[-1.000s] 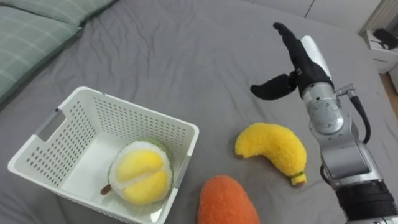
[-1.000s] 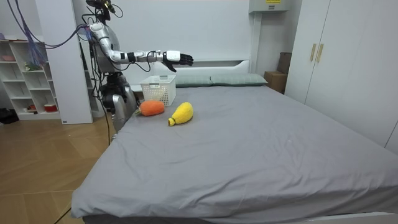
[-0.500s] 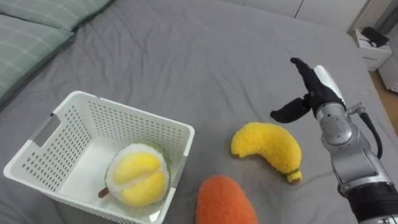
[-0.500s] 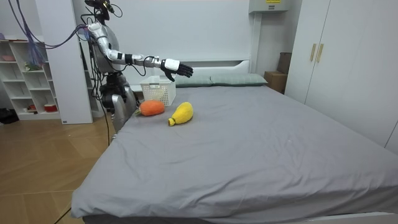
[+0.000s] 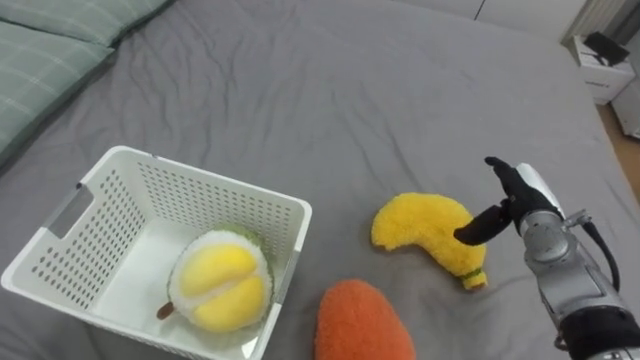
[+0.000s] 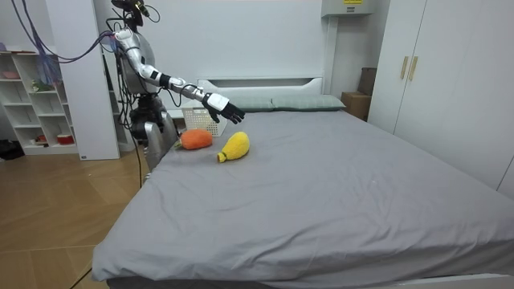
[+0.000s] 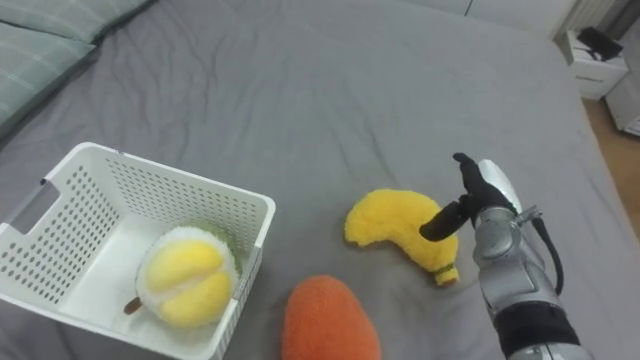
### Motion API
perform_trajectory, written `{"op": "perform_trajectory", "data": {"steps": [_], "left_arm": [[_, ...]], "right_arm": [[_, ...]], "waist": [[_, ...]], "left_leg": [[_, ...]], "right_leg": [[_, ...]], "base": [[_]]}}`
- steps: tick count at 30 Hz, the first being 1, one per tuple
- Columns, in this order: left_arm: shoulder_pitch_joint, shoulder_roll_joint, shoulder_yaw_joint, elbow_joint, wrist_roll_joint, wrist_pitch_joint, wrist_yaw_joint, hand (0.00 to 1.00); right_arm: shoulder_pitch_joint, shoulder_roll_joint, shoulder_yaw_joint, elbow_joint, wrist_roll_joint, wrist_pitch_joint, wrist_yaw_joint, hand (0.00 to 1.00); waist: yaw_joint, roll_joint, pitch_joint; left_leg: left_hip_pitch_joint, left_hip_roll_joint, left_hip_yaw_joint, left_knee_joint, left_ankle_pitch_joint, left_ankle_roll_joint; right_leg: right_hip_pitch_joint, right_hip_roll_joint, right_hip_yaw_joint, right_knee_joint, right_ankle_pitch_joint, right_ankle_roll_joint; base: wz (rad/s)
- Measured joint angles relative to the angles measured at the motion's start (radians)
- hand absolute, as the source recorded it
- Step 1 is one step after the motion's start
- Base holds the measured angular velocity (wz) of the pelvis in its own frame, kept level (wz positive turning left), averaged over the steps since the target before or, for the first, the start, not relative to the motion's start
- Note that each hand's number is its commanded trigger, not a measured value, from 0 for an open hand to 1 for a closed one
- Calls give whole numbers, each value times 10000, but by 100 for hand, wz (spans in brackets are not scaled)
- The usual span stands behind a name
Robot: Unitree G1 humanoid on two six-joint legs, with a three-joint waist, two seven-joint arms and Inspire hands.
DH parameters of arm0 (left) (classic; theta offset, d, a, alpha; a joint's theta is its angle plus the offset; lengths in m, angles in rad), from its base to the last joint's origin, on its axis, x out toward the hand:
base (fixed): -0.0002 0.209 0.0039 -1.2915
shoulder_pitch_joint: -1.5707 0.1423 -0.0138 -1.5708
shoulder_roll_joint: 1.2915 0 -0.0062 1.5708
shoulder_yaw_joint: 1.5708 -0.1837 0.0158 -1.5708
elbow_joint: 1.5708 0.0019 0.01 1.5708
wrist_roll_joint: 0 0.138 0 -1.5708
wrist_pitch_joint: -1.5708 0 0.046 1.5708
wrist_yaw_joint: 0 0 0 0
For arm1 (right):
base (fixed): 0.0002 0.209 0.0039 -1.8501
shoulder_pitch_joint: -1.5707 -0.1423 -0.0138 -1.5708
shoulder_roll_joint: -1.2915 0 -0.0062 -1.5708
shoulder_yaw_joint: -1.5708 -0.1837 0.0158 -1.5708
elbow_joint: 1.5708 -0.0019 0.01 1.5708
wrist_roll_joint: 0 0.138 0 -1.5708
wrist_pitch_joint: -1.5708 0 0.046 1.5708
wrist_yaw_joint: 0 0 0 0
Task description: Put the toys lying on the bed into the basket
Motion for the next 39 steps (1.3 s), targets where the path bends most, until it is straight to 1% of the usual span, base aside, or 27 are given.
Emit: {"op": "perform_trajectory", "data": {"steps": [3,4,8,12,14,16,19,21,24,25,26,28,30,31,32,33,36,37,39], "left_arm": [[53,16,-60,77,2,3,31,0],[38,34,-104,108,1,0,32,0],[-21,55,-276,328,17,0,32,0],[-35,76,-379,304,16,0,35,0],[-41,80,-477,288,16,-2,36,0],[-26,111,-479,299,19,-2,37,0],[-97,130,-491,307,15,-6,57,0],[-102,129,-488,315,12,-6,115,0],[-106,130,-511,319,-3,-24,212,0],[-129,155,-757,319,5,-28,236,0],[-120,154,-885,327,15,-35,239,0],[-126,169,-973,333,8,-73,246,0],[-105,190,-1093,343,1,-177,240,0],[-105,195,-1119,344,9,-213,236,0],[-111,200,-1156,345,11,-231,234,0],[-112,201,-1174,345,12,-233,229,0],[-133,201,-1380,368,-11,-240,193,0],[-281,202,-1558,377,-6,-235,195,0],[-519,200,-1878,423,-5,-240,196,0]], "right_arm": [[0,0,5,65,-3,-33,-192,0],[-2,1,6,235,-69,-126,-270,0],[-2,3,29,720,-544,-167,-285,0],[1,8,198,1138,-567,-191,-311,0],[3,16,454,1235,-574,-187,-308,0],[13,28,525,1267,-561,-190,-310,0],[12,30,613,1482,-543,-224,-442,0],[12,47,620,1617,-551,-230,-580,0],[-17,45,608,1983,-541,-248,-1010,0],[-68,46,609,2006,-437,-281,-1214,0],[-151,47,608,2098,-226,-425,-1482,0],[-350,45,609,2424,185,-649,-1844,0],[-487,37,609,2438,533,-701,-2142,0],[-659,32,611,2643,610,-860,-2318,0],[-904,31,614,2872,667,-897,-2395,0],[-1000,29,616,2977,698,-925,-2449,0],[-1318,-11,614,3349,915,-1110,-2769,0],[-1470,-38,610,3613,925,-1202,-2911,0],[-1783,-49,613,3921,919,-1265,-3089,0]], "waist": [[-37,1,2],[-41,-5,2],[125,19,19],[126,34,38],[141,94,79],[143,118,89],[178,135,49],[192,149,44],[387,173,17],[408,195,12],[439,221,11],[450,262,14],[451,333,16],[455,364,16],[467,394,28],[474,403,24],[529,440,51],[507,443,72],[574,464,181]], "left_leg": [[-141,-4,-22,0,-4,0],[-147,-6,-41,1,-3,0],[-137,-1,-23,7,-1,1],[-139,3,-27,3,-2,1],[-178,2,-35,10,-2,1],[-242,-1,-89,18,-3,0],[-406,-11,-159,57,-3,-2],[-498,-23,-216,161,-1,0],[-651,-28,-288,209,1,0],[-825,-30,-321,287,1,-1],[-964,-31,-342,371,2,-1],[-1193,-34,-413,464,8,-5],[-1413,-34,-488,532,17,-14],[-1558,-33,-514,531,49,-20],[-1692,-30,-542,524,80,-32],[-1754,-29,-558,523,91,-38],[-2063,-29,-633,548,116,-58],[-2215,-39,-688,577,138,-61],[-2490,-39,-705,700,143,-62]], "right_leg": [[-64,-6,-64,-1,1,-1],[-65,-9,-96,-1,1,-1],[-77,-9,-102,-10,1,-1],[-88,-12,-151,-37,1,0],[-84,-25,-203,-31,1,0],[-96,-28,-264,-32,1,0],[-198,-43,-373,-15,1,-1],[-244,-53,-441,-17,1,0],[-360,-51,-470,-8,2,-2],[-479,-52,-498,2,8,-11],[-623,-54,-522,16,16,-25],[-773,-56,-597,27,22,-35],[-945,-65,-695,37,32,-50],[-1071,-71,-744,50,40,-65],[-1187,-70,-784,53,51,-81],[-1250,-68,-800,56,53,-86],[-1486,-69,-950,50,62,-101],[-1622,-79,-1001,55,65,-105],[-1828,-74,-1017,47,80,-129]], "base": [[2],[5],[0],[0],[0],[7],[10],[10],[7],[7],[9],[12],[14],[9],[8],[7],[12],[14],[8]]}}
